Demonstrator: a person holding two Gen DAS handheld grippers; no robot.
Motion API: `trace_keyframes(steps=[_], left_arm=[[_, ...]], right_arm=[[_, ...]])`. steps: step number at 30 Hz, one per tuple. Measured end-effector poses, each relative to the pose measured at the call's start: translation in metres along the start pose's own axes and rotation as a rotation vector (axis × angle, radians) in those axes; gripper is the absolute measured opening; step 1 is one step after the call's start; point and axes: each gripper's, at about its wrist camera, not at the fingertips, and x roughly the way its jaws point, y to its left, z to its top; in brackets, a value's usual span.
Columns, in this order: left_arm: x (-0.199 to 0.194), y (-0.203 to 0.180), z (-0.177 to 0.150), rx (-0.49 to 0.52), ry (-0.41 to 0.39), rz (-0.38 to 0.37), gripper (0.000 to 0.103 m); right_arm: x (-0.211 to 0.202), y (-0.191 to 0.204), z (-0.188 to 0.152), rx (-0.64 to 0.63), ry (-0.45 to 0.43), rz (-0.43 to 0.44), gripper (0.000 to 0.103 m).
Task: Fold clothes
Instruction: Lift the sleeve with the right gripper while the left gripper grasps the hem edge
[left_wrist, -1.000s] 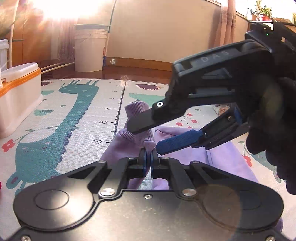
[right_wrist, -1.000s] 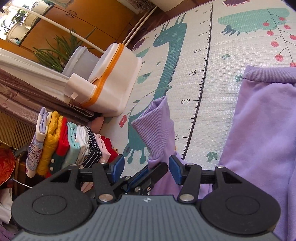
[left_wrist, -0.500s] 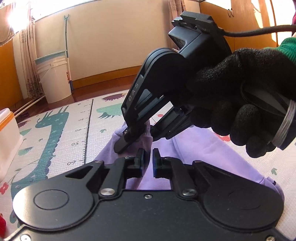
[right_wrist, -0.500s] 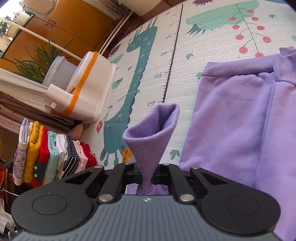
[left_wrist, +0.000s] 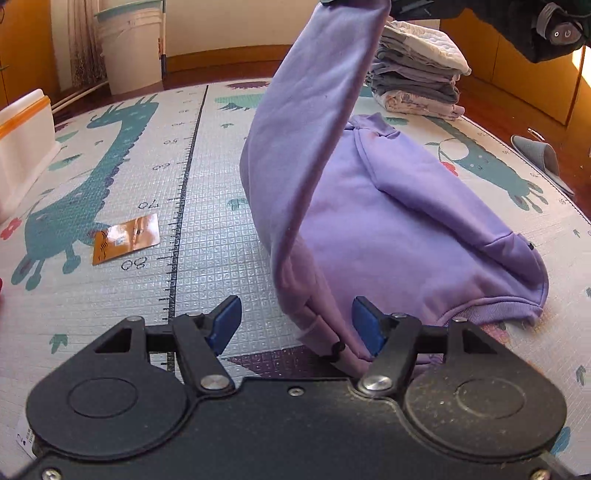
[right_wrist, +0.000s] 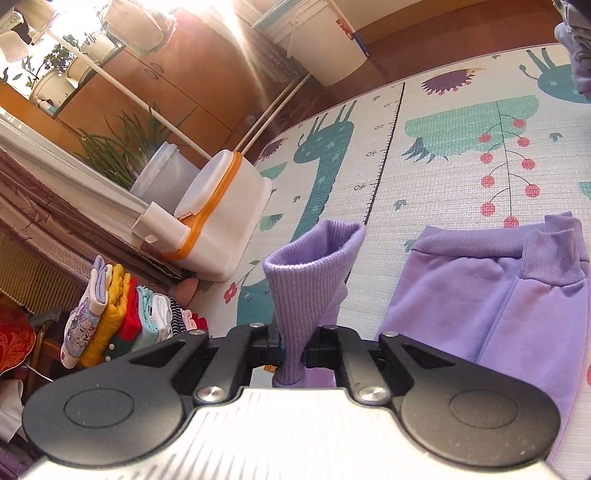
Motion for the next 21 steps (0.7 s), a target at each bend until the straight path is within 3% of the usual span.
trace_keyframes(steps=[5, 9, 11, 13, 16, 21], left_arm=[[0.008, -0.011, -0.003, -0.028, 0.035, -0.037, 0.066], [0.01, -0.026, -0.004, 0.046, 0.03, 0.004, 0.034], [0.009, -0.033, -0.005, 0.088, 0.016, 0.022, 0.031], [0.006, -0.04, -0.006, 0.149, 0.001, 0.015, 0.017], [0.004, -0.057, -0.012, 0.278, -0.018, 0.021, 0.012], [0.005, -0.069, -0.017, 0.384, -0.025, 0.02, 0.01]], right_arm=[[-0.022, -0.003, 0.0, -0.01, -0.007, -0.001, 0.01], [-0.046, -0.009, -0.003, -0.026, -0.015, 0.0, 0.01], [-0.058, -0.014, -0.006, -0.037, -0.022, 0.001, 0.01], [-0.071, -0.019, -0.009, -0.047, -0.032, 0.0, 0.01], [-0.09, -0.03, -0.016, -0.051, -0.038, -0.006, 0.01], [-0.119, -0.057, -0.032, -0.025, -0.03, -0.045, 0.01]])
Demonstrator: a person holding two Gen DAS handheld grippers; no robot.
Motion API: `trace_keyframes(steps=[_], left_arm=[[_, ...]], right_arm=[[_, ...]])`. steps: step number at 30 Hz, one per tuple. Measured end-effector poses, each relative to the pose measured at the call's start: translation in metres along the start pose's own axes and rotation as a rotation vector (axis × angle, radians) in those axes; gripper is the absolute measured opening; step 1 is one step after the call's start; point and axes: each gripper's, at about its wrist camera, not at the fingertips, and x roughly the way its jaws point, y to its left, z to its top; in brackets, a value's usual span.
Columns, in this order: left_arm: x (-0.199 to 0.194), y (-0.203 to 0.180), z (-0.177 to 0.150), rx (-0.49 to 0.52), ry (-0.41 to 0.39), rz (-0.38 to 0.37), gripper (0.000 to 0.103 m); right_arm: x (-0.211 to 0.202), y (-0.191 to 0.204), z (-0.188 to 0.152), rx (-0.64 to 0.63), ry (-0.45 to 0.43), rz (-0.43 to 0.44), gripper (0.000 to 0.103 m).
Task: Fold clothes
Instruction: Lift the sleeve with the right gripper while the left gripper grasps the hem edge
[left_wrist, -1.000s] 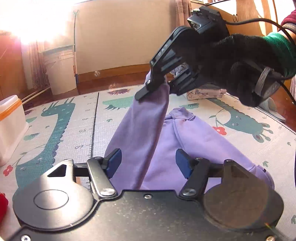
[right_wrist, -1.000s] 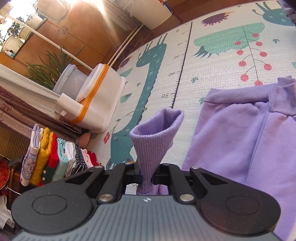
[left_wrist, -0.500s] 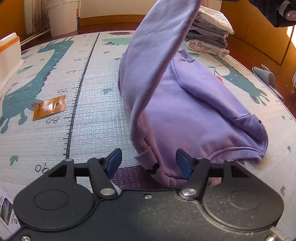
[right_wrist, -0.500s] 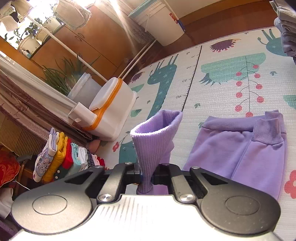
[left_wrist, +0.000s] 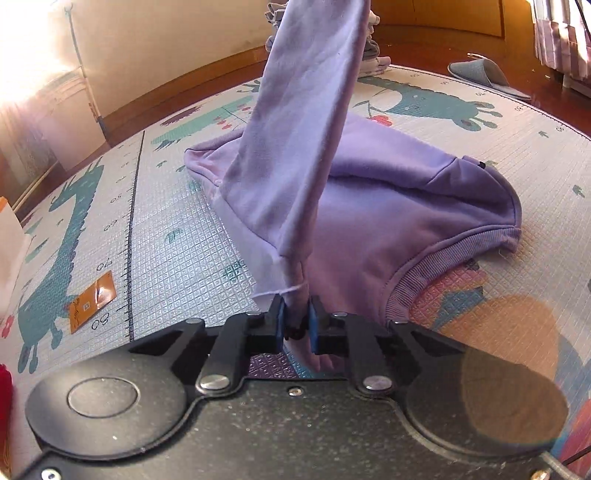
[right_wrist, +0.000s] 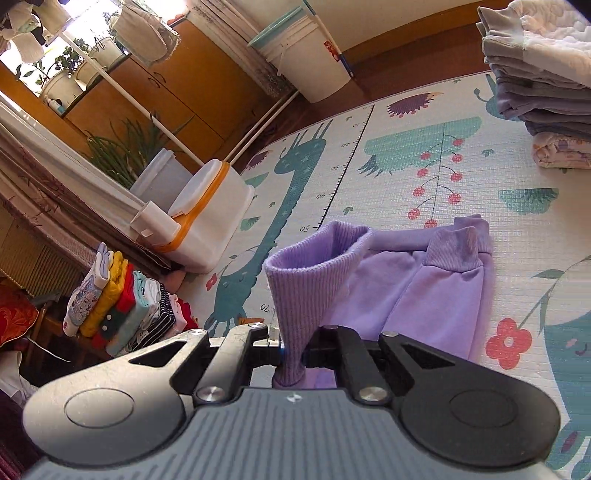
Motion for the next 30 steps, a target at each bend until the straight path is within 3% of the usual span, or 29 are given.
trace_keyframes(steps=[8, 16, 20, 26, 29, 30], left_arm=[[0.002, -0.024, -0.003, 0.193, -0.006, 0.016, 0.01], [0.004, -0.039, -0.005, 0.309, -0.003, 0.012, 0.01], [0.006, -0.041, -0.006, 0.325, 0.007, 0.001, 0.01], [0.009, -0.036, -0.004, 0.307, 0.034, -0.045, 0.01], [0.006, -0.022, 0.005, 0.226, 0.061, -0.135, 0.018], [0.003, -0.01, 0.01, 0.183, 0.074, -0.21, 0.019]], right_arm=[[-0.03, -0.045, -0.043, 0.092, 0.003, -0.044, 0.01], [-0.041, -0.083, -0.082, 0.174, 0.052, -0.123, 0.01], [-0.038, -0.103, -0.1, 0.21, 0.082, -0.197, 0.01], [-0.03, -0.107, -0.119, 0.193, 0.131, -0.236, 0.01], [-0.021, -0.11, -0.123, 0.178, 0.167, -0.259, 0.01], [-0.019, -0.111, -0.124, 0.168, 0.178, -0.269, 0.01]])
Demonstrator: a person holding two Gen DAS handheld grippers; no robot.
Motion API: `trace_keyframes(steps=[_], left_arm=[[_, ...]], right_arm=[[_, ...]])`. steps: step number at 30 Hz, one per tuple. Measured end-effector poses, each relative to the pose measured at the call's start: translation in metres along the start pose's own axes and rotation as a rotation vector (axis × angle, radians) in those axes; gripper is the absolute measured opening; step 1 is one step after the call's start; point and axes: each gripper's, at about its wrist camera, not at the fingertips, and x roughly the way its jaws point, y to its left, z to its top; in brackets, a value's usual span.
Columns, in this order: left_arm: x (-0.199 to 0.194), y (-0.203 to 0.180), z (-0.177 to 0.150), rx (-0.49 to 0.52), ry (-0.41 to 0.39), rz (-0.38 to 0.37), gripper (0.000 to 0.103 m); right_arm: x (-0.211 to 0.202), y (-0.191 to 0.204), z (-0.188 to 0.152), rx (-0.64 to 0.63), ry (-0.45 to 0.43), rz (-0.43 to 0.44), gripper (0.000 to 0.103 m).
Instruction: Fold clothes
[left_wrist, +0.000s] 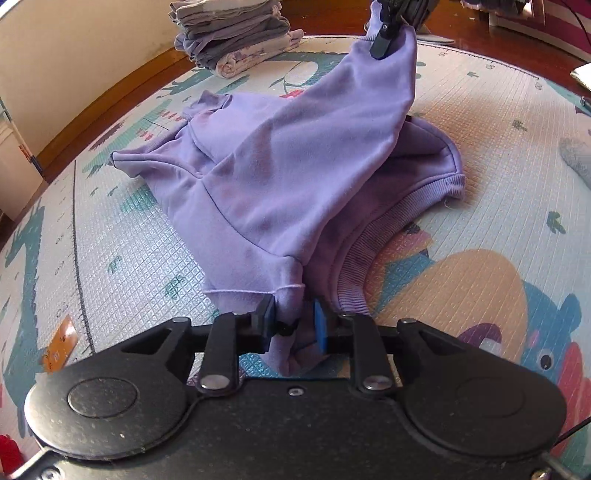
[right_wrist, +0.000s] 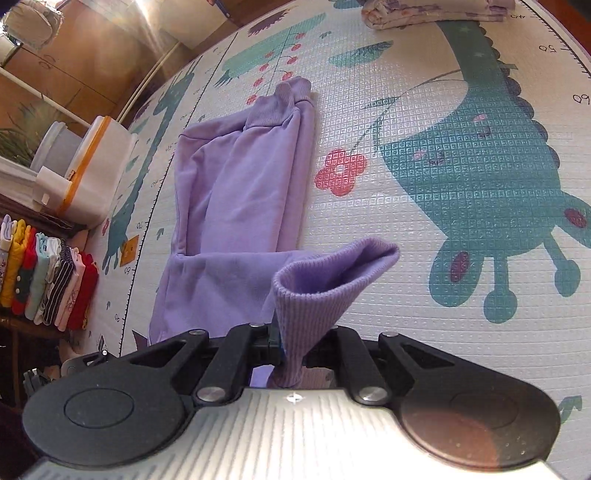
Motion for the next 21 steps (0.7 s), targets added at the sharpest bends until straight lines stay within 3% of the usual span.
trace_keyframes(steps=[1, 5, 8, 12, 16, 21], left_arm=[[-0.006, 0.013, 0.003, -0.042, 0.002, -0.082, 0.02], [-0.023, 0.083, 0.023, -0.25, -0.08, -0.094, 0.02], [0.005, 0.137, 0.043, -0.322, -0.123, -0.018, 0.02], [0.08, 0.185, 0.065, -0.347, -0.065, 0.053, 0.02], [0.129, 0.215, 0.093, -0.423, -0.027, 0.101, 0.02], [0.145, 0.255, 0.132, -0.54, -0.074, 0.027, 0.02]], right_arm=[[0.002, 0.0, -0.001, -0.009, 0.006, -0.009, 0.01], [0.009, 0.001, -0.003, -0.031, 0.028, -0.016, 0.01], [0.012, 0.002, -0.003, -0.052, 0.036, -0.017, 0.01], [0.012, 0.004, -0.001, -0.072, 0.04, -0.015, 0.01], [0.011, 0.004, 0.001, -0.076, 0.035, -0.009, 0.01], [0.011, 0.003, -0.001, -0.067, 0.002, 0.026, 0.01]])
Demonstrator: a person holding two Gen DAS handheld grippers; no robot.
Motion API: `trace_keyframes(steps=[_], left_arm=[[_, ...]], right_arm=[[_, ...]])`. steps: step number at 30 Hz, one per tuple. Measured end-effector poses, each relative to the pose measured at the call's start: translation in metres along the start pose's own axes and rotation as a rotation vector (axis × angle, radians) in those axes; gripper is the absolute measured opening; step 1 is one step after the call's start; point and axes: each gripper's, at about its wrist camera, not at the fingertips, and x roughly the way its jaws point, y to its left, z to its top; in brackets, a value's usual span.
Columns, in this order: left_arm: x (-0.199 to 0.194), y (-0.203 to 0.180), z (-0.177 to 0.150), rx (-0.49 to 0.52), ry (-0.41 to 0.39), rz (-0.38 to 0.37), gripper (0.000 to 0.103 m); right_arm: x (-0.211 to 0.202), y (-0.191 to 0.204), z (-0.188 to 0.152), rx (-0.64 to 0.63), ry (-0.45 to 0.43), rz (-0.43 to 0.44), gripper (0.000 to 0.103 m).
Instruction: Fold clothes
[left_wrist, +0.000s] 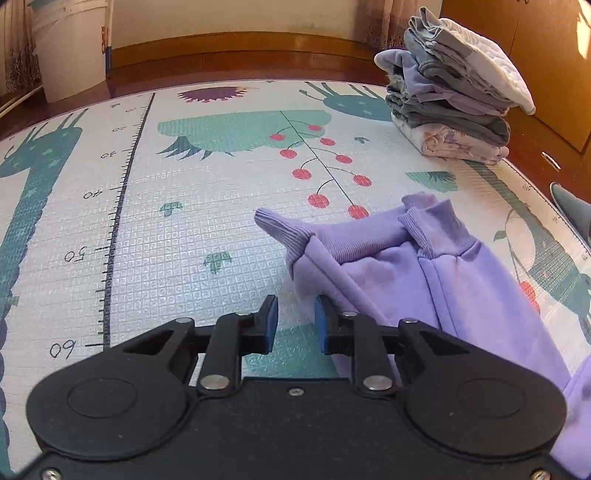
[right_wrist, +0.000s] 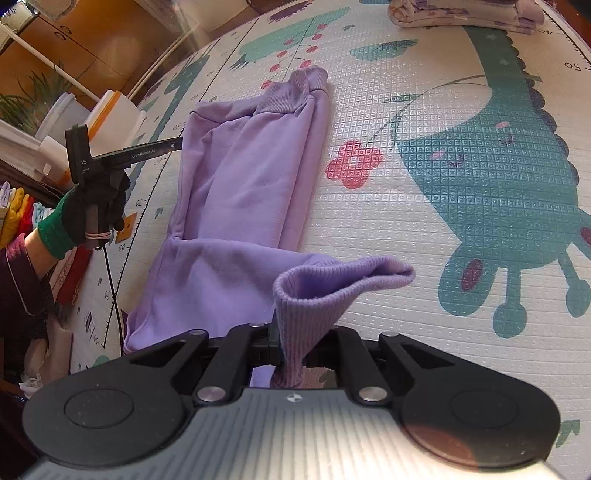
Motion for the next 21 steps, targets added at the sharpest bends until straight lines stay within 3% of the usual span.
trace_keyframes(steps=[5, 8, 12, 17, 19, 21], left_arm=[[0.023, -0.013, 0.048, 0.124, 0.079, -0.088, 0.02], [0.025, -0.015, 0.055, 0.242, 0.114, -0.058, 0.02], [0.016, 0.015, 0.054, 0.188, 0.126, -0.093, 0.02], [0.033, 0.007, 0.042, 0.118, 0.069, -0.109, 0.02], [0.061, -0.016, 0.04, 0.144, 0.107, -0.104, 0.02], [0.064, -0.035, 0.041, 0.224, 0.084, -0.088, 0.019]], right_arm=[[0.007, -0.005, -0.008, 0.062, -0.032, 0.052, 0.01], [0.008, -0.008, -0.012, 0.074, -0.043, 0.067, 0.01], [0.006, -0.017, -0.013, 0.131, -0.062, 0.084, 0.01], [0.011, -0.017, -0.01, 0.129, -0.045, 0.086, 0.01], [0.015, -0.017, -0.009, 0.117, -0.039, 0.076, 0.01], [0.02, -0.016, -0.009, 0.117, -0.032, 0.065, 0.01]])
